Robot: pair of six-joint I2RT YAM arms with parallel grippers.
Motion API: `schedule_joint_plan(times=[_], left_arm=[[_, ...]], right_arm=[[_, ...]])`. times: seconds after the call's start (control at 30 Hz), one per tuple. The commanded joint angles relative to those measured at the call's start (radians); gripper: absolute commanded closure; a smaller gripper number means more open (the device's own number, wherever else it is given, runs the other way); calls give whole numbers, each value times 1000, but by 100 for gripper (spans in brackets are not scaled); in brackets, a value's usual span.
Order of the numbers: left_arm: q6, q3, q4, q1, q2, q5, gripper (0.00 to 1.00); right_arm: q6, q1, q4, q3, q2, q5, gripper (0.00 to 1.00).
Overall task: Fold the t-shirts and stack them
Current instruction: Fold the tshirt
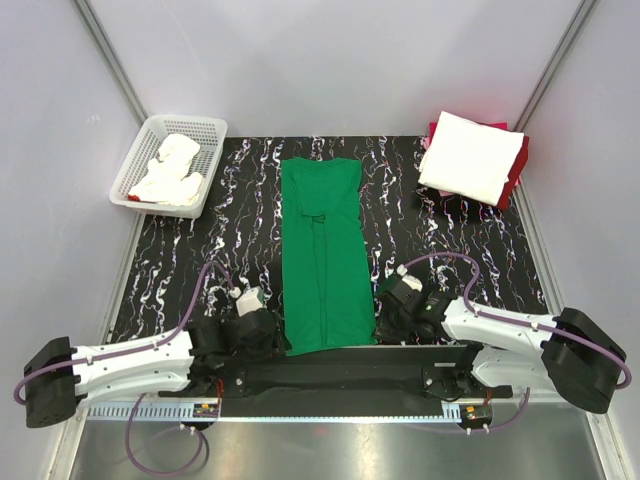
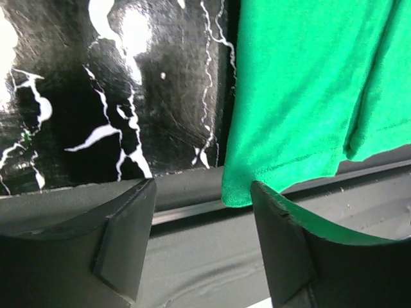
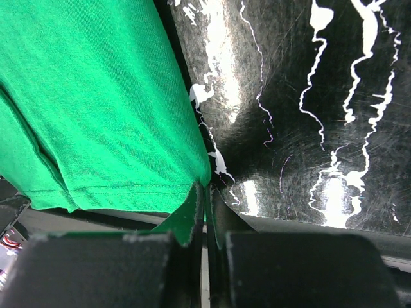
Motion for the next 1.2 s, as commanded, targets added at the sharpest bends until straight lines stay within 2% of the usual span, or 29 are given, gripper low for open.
schedule_joint_plan(times=[0.0, 0.23, 0.37, 0.4, 0.47, 0.63, 0.97, 1.17], left_arm=[[-30, -14, 96, -10, -7, -51, 39], [-39, -28, 173, -15, 23, -77, 49], [-36, -23, 205, -15, 43, -86, 61], [-37, -22, 213, -17, 51, -89, 67], [-40, -13, 210, -18, 59, -104, 69], [-33, 27, 184, -17, 62, -129, 100], [-77, 119, -31, -43, -46, -140, 100], [-37, 220, -118, -43, -33, -157, 100]], right_arm=[[-8, 6, 10, -13, -10, 36, 100], [-10, 6, 16, -16, -9, 36, 100], [-10, 6, 21, -19, -9, 38, 100], [-10, 6, 22, -19, -10, 36, 100], [-10, 8, 27, -23, -15, 35, 100], [-13, 6, 25, -30, -42, 35, 100], [36, 32, -48, -77, -222, -38, 100], [18, 37, -116, 2, -240, -55, 100]])
